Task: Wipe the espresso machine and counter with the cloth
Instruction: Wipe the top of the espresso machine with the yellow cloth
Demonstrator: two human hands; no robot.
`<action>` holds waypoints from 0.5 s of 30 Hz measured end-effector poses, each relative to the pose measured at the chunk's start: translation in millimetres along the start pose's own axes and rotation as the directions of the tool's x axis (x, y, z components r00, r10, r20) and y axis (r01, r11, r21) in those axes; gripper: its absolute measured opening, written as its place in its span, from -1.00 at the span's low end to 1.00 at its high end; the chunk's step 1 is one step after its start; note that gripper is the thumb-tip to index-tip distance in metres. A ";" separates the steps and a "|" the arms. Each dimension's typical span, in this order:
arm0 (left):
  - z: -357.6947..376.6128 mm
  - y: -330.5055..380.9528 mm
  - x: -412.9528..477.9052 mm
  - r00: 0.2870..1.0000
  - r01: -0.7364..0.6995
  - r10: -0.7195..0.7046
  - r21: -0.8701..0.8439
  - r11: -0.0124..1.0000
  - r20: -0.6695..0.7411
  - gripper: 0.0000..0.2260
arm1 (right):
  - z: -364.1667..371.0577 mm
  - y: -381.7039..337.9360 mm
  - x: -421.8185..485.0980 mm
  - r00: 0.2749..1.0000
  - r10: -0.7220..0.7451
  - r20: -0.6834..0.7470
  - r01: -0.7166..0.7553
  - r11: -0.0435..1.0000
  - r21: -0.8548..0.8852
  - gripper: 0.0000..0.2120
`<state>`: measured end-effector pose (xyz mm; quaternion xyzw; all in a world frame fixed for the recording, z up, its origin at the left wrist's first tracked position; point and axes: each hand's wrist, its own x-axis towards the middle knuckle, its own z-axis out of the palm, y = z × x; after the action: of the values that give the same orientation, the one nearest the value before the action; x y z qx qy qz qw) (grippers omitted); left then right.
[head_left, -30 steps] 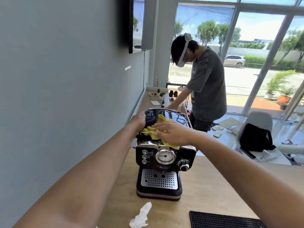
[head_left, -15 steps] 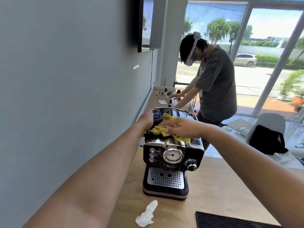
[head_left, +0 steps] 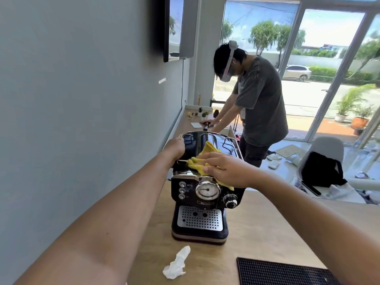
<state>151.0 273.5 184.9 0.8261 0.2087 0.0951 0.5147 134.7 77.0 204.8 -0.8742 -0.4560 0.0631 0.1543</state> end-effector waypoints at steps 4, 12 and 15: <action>0.3 -1.5 1.5 1.000 -0.001 0.001 0.008 1.000 -0.002 -0.62 | 3.3 -4.8 -8.8 0.991 0.076 -0.107 -0.070 0.996 0.062 -0.64; -0.4 2.5 -4.4 0.999 -0.040 0.042 0.131 0.991 -0.017 -0.62 | 34.2 -25.0 -12.6 0.955 -0.097 -0.282 0.041 0.979 -0.199 -0.63; 0.1 2.6 -3.5 0.999 -0.039 0.045 0.221 0.975 -0.022 -0.65 | 30.0 -13.8 -29.6 0.942 -0.090 -0.323 0.028 0.981 -0.192 -0.66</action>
<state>148.5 270.9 187.3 0.8810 0.2073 0.0931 0.4151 99.4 66.6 180.1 -0.8689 -0.4536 -0.1313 0.1487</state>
